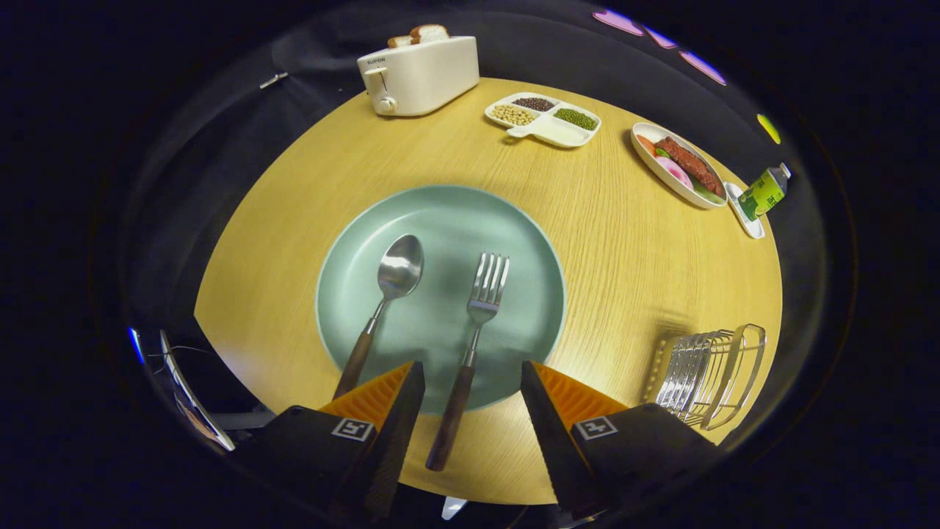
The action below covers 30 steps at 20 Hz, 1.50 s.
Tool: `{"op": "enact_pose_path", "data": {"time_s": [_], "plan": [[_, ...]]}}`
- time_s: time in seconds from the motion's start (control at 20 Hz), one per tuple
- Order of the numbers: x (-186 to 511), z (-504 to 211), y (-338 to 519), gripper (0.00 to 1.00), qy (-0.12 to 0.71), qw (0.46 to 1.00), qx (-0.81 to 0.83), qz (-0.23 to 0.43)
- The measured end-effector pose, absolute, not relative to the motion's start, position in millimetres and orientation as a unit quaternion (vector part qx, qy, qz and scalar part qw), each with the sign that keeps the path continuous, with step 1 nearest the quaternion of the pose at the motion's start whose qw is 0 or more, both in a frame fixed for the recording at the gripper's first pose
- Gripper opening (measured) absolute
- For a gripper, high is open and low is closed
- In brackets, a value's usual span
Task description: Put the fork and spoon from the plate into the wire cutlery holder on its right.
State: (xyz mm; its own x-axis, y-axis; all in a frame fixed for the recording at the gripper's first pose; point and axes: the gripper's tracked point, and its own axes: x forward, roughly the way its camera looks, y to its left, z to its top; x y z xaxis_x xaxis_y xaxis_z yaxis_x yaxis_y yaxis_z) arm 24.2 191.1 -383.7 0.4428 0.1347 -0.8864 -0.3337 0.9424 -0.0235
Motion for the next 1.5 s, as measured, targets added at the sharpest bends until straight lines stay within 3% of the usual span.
{"op": "enact_pose_path", "data": {"time_s": [0.8,1.3,1.35,1.5], "plan": [[42.8,-381.1,194.5,0.82,0.483,0.841,-0.184,0.161],[39.0,-397.6,203.8,0.72,0.502,0.821,-0.195,0.19],[37.8,-398.9,204.1,0.7,0.511,0.817,-0.189,0.189],[37.3,-404.5,203.0,0.49,0.534,0.807,-0.178,0.179]]}}
